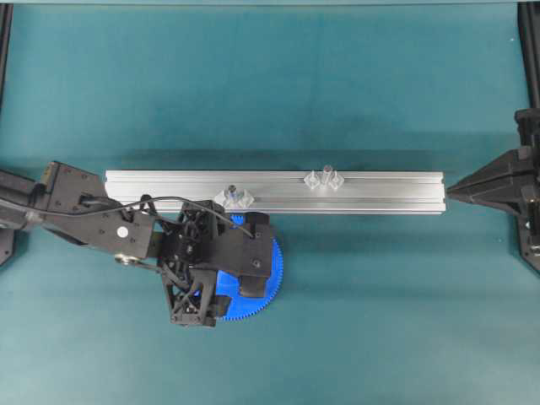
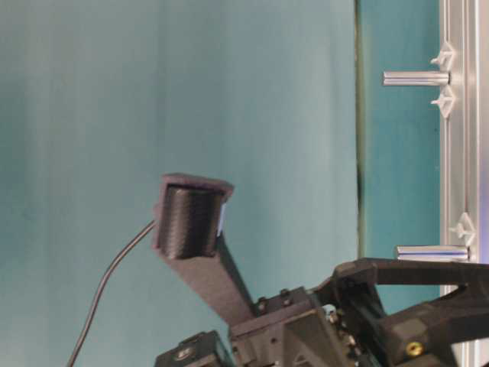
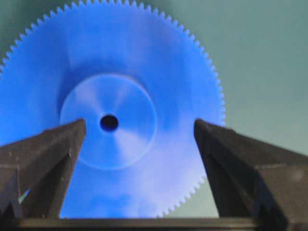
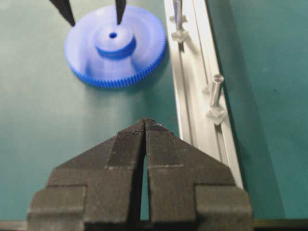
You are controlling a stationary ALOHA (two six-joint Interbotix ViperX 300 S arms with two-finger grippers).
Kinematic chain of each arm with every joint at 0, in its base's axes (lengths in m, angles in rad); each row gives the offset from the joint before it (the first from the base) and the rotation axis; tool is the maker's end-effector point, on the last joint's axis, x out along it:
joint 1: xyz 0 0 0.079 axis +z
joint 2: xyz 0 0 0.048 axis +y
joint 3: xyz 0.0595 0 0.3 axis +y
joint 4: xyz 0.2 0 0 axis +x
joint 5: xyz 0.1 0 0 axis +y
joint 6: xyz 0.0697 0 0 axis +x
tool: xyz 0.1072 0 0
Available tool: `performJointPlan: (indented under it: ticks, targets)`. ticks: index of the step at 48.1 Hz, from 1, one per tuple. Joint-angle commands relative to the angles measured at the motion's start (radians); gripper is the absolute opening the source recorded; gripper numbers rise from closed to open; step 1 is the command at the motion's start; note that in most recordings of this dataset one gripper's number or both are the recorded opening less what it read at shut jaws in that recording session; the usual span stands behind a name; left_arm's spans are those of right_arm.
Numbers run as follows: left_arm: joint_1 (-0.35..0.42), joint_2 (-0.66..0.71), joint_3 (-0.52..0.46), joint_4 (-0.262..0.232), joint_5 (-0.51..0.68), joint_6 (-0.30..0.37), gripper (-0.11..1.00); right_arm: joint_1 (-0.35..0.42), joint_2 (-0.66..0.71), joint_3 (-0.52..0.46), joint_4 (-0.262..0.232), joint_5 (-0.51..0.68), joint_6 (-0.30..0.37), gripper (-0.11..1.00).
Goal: Insert the large gear onto the shaft.
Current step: 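Lower the left gripper and close its fingers on the gear hub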
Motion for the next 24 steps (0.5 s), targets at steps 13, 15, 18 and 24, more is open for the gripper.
performJointPlan:
  ticks: [13,15,18,24]
  targets:
    - [0.038,0.012,-0.038,0.002,0.015,0.005,0.94,-0.002,-0.018,0.0,0.003,-0.005,0.011,0.06]
    - [0.043,0.015,-0.04,0.003,0.015,0.005,0.94,-0.002,-0.021,0.002,0.003,-0.005,0.011,0.06]
    - [0.048,0.02,-0.044,0.003,0.015,0.006,0.94,-0.002,-0.026,0.003,0.003,-0.003,0.011,0.06]
    - [0.048,0.035,-0.041,0.003,0.025,0.006,0.94,-0.003,-0.028,0.011,0.003,-0.003,0.011,0.06]
